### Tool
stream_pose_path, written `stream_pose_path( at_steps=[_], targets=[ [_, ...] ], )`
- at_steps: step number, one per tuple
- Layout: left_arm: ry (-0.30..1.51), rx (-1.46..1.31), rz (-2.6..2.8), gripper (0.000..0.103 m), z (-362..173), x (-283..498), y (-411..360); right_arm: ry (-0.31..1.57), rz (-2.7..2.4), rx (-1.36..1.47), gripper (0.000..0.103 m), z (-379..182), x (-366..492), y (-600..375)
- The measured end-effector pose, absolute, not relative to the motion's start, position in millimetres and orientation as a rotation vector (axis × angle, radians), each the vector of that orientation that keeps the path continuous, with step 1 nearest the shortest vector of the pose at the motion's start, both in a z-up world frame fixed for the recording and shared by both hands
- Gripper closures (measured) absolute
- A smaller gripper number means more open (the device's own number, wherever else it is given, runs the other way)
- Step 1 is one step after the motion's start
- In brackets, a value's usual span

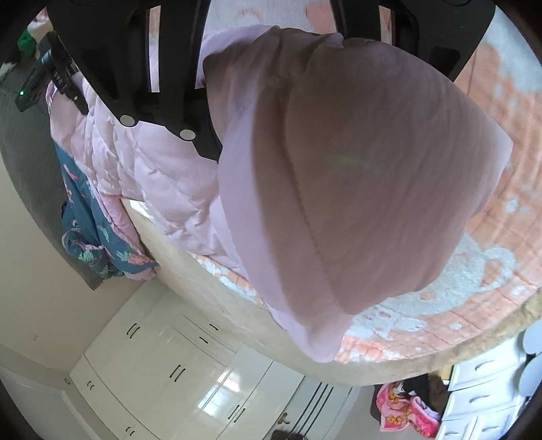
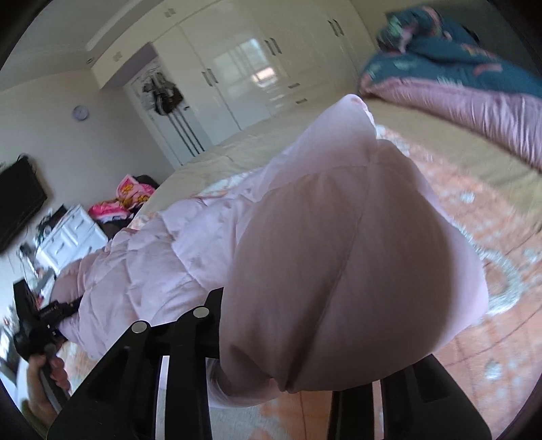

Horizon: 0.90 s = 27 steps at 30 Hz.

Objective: Fold large clothes
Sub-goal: 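Lift the grasped end with both tools and fold it over the jacket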

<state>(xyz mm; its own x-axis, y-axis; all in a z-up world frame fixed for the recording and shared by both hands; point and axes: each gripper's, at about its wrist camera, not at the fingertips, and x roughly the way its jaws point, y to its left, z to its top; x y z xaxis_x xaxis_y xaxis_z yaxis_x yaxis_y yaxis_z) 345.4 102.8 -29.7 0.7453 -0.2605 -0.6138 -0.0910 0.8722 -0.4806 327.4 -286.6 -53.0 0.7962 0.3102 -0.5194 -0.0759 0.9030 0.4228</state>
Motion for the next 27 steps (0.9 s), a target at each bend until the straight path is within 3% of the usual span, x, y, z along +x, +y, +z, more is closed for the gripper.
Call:
stream_pose_path(
  at_steps=[8,21,27],
  targets=[
    [0.757,-0.455,-0.105,0.069,-27.8,274.5,103.4,0.608,0.243,0.341,0.073,-28.6,256.6,-281.6],
    [0.783,-0.423,-0.091,0.068,-44.4,191.0,116.7,0.669,0.237,0.388,0.073,-51.5,171.8,-272.9],
    [0.804,-0.417,-0.076,0.062,-60.3,177.0,121.9,0.773,0.176,0.467,0.063,-73.4,159.9,-279.2]
  ],
)
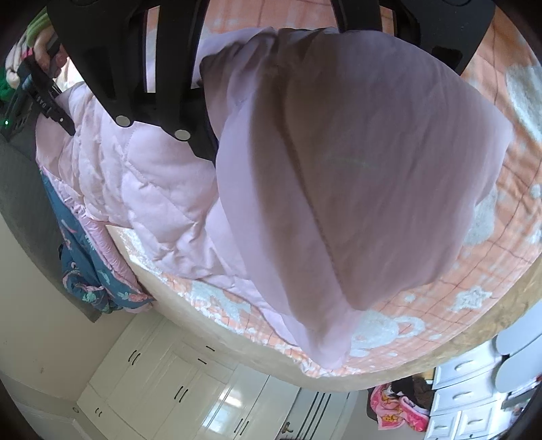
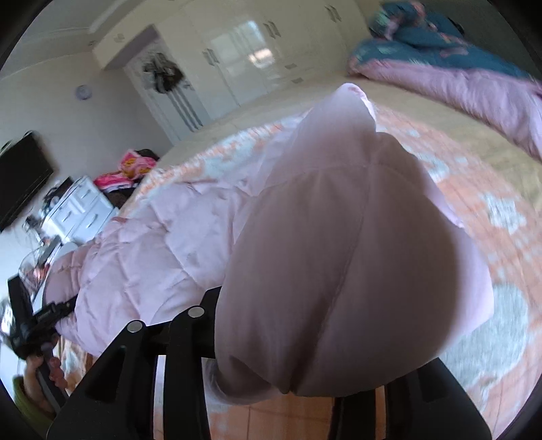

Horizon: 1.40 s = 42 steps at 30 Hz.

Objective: Fold large clothes

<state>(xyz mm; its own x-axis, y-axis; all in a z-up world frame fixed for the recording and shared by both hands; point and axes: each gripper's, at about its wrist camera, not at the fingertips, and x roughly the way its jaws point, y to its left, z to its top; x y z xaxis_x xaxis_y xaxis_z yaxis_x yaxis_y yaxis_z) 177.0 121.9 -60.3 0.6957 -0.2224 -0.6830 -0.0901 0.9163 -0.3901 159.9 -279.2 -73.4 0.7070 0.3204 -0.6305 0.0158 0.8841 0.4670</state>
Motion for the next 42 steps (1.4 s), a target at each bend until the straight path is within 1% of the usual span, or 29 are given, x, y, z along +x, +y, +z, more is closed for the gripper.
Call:
stream_pose_path(
  at_steps=[1,2,3,4,5,6,8,11,13,15,18,22,32,36,42],
  targets=[
    [0.809,-0.423,-0.074,0.060,-63.5,176.6,123.7,0.787,0.168,0.489,0.057,-75.9,159.4,-281.2],
    [0.812,-0.433,-0.074,0.058,-66.1,176.2,125.9,0.809,0.158,0.521,0.047,-80.3,158.8,-284.6],
    [0.814,-0.439,-0.073,0.055,-67.7,175.3,127.2,0.836,0.150,0.550,0.041,-84.7,158.1,-287.1],
    [0.818,-0.449,-0.074,0.053,-69.9,175.2,129.2,0.861,0.142,0.572,0.024,-88.7,156.0,-288.2],
    [0.823,-0.455,-0.074,0.050,-71.0,175.6,130.4,0.897,0.126,0.598,0.010,-93.7,154.9,-290.5],
    [0.833,-0.459,-0.074,0.045,-73.4,175.4,131.9,0.914,0.111,0.614,0.007,-95.5,152.5,-292.3],
    [0.855,-0.466,-0.071,0.039,-76.9,173.5,134.5,0.927,0.088,0.646,0.006,-97.9,144.3,-296.4],
    [0.876,-0.471,-0.050,0.022,-76.5,163.5,137.9,0.925,0.034,0.675,0.004,-95.4,129.5,-307.5],
    [0.879,-0.449,-0.046,0.019,-72.9,154.3,138.0,0.912,0.021,0.695,0.004,-91.6,119.8,-314.0],
    [0.879,-0.418,-0.048,0.014,-68.4,145.1,136.6,0.899,0.012,0.701,0.004,-85.1,108.9,-317.9],
    [0.878,-0.375,-0.052,0.009,-60.3,128.0,133.6,0.844,0.012,0.675,0.004,-69.0,86.5,-325.2],
    [0.850,-0.320,-0.061,0.009,-45.4,105.3,129.6,0.774,0.022,0.591,0.004,-43.8,60.9,-323.4],
    [0.763,-0.288,-0.077,0.009,-7.4,58.1,119.5,0.632,0.084,0.380,0.004,12.6,8.4,-298.1],
    [0.726,-0.271,-0.090,0.009,6.0,44.8,110.4,0.593,0.115,0.313,0.004,23.0,-12.1,-280.2],
    [0.674,-0.250,-0.122,0.009,20.9,25.3,97.1,0.592,0.175,0.236,0.004,27.0,-30.3,-246.7]
  ],
)
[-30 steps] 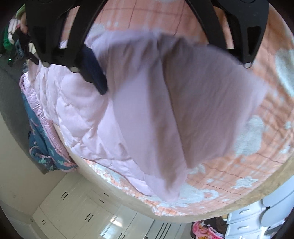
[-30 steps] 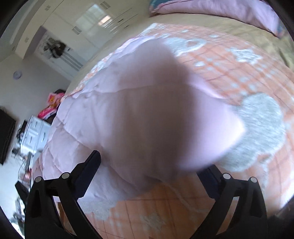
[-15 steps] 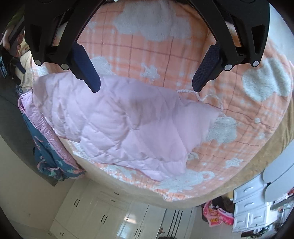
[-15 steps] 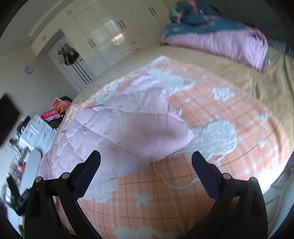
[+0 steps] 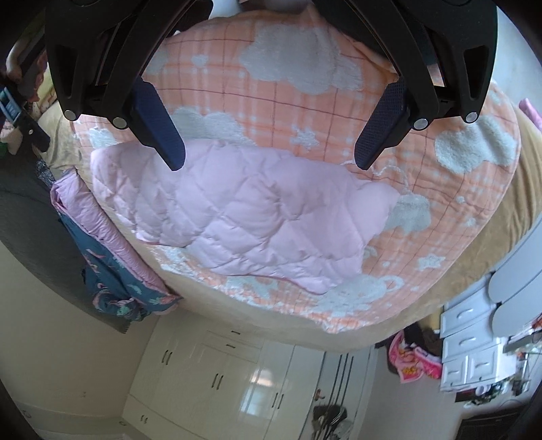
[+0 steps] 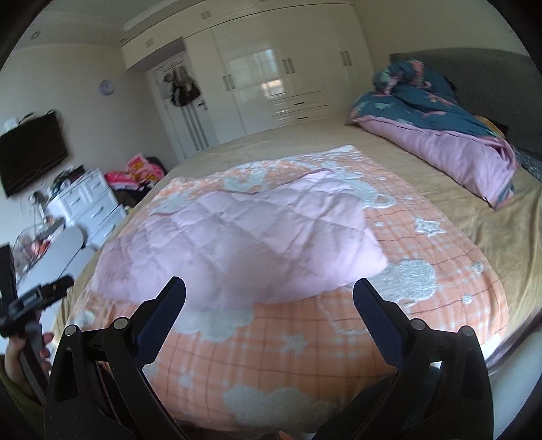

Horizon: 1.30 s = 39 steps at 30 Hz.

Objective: Fold large clothes

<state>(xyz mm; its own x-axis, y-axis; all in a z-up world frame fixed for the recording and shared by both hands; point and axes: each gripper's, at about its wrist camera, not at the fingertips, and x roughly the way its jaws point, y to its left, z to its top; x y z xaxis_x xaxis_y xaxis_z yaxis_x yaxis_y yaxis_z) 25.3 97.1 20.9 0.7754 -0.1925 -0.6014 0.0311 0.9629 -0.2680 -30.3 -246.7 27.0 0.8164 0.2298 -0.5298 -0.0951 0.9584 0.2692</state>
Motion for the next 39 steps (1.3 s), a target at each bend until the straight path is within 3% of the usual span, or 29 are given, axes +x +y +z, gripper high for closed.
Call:
stream_pose_path(
  at_steps=[16,39],
  targets=[
    [0.674,-0.189,-0.192,0.009,0.2,0.8,53.2,0.581,0.188,0.066,0.004,-1.4,-48.0,-191.1],
    [0.716,-0.139,-0.163,0.009,-14.8,5.4,35.3,0.609,0.218,0.101,0.004,-14.2,-39.1,-194.0]
  ],
)
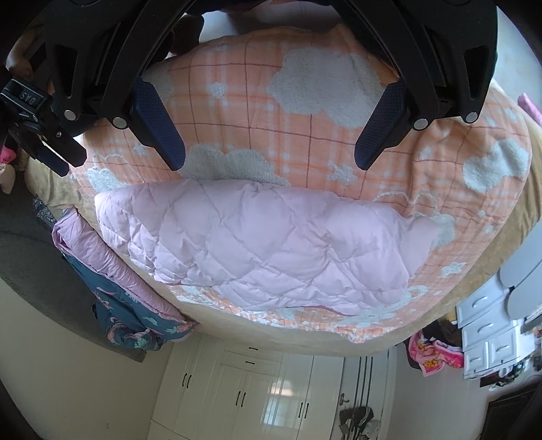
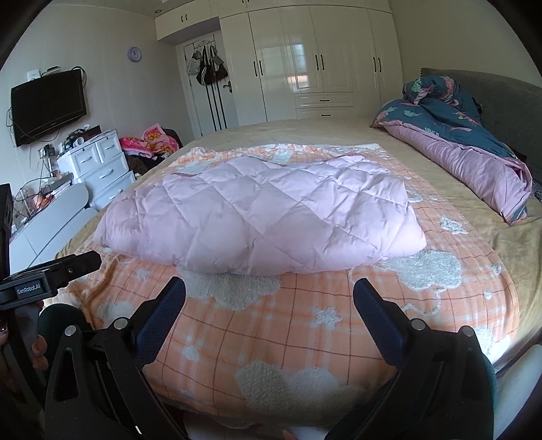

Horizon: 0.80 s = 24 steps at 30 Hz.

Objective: Fold large clothes

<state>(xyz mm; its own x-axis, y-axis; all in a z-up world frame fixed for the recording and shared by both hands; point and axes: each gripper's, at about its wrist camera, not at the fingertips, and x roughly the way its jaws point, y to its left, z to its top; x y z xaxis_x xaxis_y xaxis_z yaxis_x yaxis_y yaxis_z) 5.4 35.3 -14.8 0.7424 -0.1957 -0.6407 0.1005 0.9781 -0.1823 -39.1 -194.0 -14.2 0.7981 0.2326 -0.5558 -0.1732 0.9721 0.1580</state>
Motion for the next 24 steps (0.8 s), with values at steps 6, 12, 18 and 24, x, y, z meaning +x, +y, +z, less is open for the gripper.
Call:
stream_pose_path(
  at_steps=[6,12,18,24],
  targets=[
    [0.710,-0.133,-0.163,0.009,-11.4,3.7,34.9,0.609,0.216,0.098,0.004,-12.5,-39.2,-194.1],
    [0.718,-0.143,-0.168,0.009,-9.5,3.9,36.6,0.602,0.214,0.096,0.004,-11.0,-39.5,-194.1],
    [0.712,-0.139,-0.161,0.009,-8.8,2.7,37.4,0.599,0.214,0.094,0.004,-10.1,-39.2,-194.1],
    [0.711,-0.129,-0.152,0.009,-7.9,1.5,37.1,0.597,0.214,0.094,0.004,-10.1,-38.9,-193.8]
  ],
)
